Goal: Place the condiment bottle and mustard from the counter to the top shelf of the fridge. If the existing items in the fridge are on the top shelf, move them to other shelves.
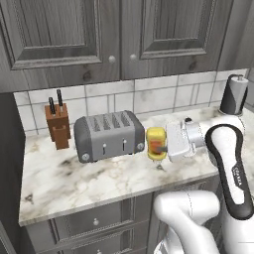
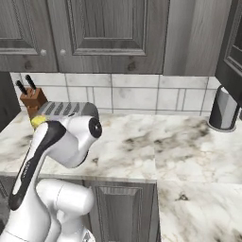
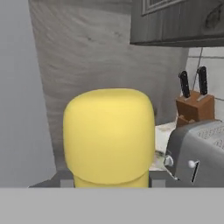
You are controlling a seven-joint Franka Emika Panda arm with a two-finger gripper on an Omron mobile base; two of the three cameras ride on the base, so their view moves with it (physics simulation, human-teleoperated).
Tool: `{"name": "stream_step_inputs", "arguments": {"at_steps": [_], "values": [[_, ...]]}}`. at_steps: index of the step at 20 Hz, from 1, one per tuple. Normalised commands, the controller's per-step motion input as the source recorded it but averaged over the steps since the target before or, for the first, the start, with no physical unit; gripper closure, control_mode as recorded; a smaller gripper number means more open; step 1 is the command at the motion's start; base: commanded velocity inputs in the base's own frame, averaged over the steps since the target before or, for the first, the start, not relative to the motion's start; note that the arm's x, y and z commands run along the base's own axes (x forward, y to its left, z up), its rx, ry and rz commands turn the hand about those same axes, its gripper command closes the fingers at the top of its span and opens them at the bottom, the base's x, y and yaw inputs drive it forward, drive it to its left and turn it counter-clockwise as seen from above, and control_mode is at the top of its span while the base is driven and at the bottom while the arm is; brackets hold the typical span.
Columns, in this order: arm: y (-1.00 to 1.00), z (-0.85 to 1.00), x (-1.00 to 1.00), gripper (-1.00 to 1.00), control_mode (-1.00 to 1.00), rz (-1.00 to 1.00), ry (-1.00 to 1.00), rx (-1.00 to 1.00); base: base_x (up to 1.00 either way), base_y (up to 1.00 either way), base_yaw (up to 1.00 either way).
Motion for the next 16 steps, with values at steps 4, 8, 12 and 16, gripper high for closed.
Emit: {"name": "stream_step_inputs", "arguments": {"at_steps": [4, 8, 12, 16], "values": [[-0.01, 1.00, -1.00, 1.00, -1.00, 0.00, -0.07, 0.00, 0.00, 0.00, 0.00], [0.05, 0.98, -0.92, 1.00, -1.00, -0.02, -0.02, 0.04, 0.00, 0.00, 0.00], [0.03, 0.60, -0.60, 1.00, -1.00, -0.01, -0.10, 0.06, 0.00, 0.00, 0.00], [-0.08, 0.11, -0.25, 1.00, -1.00, -0.01, -0.11, 0.09, 0.00, 0.00, 0.00]]}}
